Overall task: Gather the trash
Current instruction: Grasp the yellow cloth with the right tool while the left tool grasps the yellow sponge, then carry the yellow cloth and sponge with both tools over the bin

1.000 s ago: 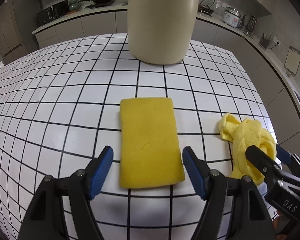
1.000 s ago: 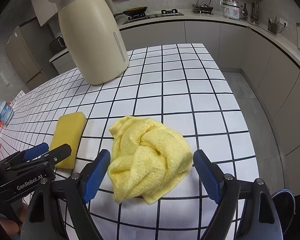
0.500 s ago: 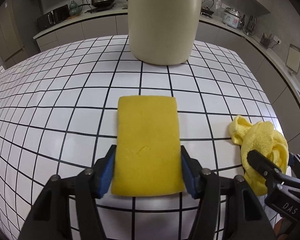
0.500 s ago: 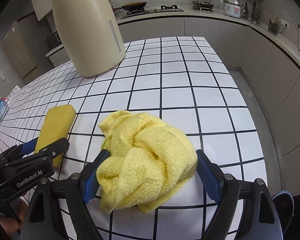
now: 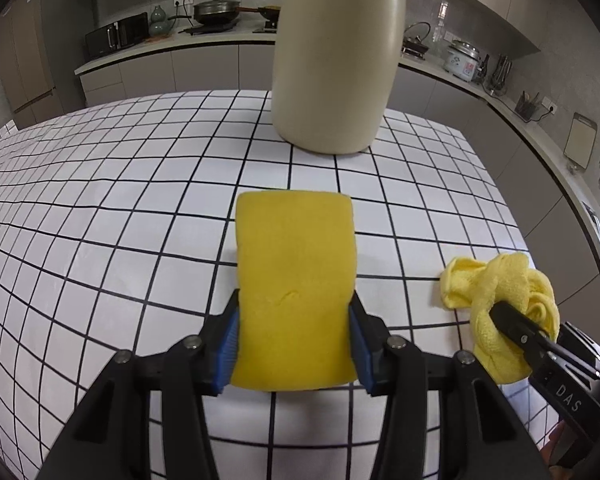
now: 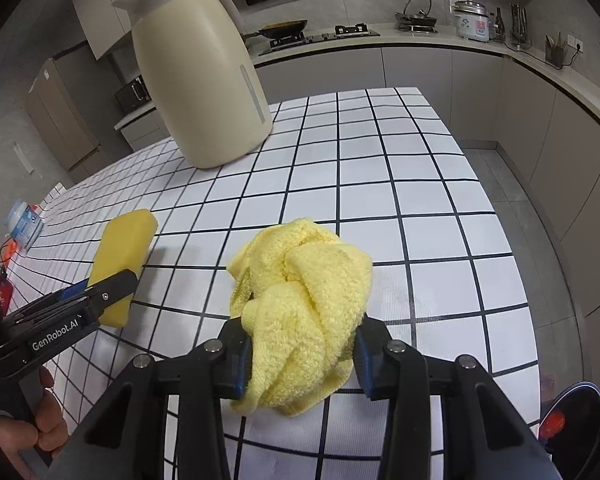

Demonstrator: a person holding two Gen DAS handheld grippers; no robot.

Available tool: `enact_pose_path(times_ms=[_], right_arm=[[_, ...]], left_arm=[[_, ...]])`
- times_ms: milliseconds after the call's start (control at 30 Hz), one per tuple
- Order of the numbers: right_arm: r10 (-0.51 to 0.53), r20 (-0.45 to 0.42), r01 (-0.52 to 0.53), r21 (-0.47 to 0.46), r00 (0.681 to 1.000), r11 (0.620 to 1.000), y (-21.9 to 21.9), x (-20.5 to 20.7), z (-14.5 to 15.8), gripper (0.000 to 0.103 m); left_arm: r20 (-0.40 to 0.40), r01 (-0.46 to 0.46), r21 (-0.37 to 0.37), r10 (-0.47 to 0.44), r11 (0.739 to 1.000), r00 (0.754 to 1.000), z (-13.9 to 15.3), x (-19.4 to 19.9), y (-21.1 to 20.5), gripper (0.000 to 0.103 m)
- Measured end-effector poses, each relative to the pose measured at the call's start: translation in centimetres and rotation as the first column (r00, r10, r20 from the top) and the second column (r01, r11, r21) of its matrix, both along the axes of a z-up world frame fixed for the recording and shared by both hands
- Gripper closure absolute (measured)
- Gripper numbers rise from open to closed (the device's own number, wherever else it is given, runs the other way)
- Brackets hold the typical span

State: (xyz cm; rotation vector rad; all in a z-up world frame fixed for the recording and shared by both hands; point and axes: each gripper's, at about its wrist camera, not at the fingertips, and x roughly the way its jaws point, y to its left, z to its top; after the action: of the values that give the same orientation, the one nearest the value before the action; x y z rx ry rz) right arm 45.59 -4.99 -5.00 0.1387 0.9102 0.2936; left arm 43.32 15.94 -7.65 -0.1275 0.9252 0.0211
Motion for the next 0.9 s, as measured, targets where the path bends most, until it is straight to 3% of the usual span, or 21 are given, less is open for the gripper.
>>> enact_pose_path(times_ms=[400, 900], right_arm=[[0.040, 0.030, -0.041, 0.047, 0.999, 0.998, -1.2, -3.7, 1.5, 0.061], [0.098, 0.038, -0.100, 0.070, 0.994, 0.992, -5.9, -10.7, 2.3, 0.061]], left_arm=[[0.027, 0.001, 0.003, -0.001, 1.000, 1.000, 1.2, -4.1, -2.3, 0.054], [0.039, -0.016, 0.011, 0.016, 1.000, 0.999, 1.7, -10.7, -7.7, 0.054]])
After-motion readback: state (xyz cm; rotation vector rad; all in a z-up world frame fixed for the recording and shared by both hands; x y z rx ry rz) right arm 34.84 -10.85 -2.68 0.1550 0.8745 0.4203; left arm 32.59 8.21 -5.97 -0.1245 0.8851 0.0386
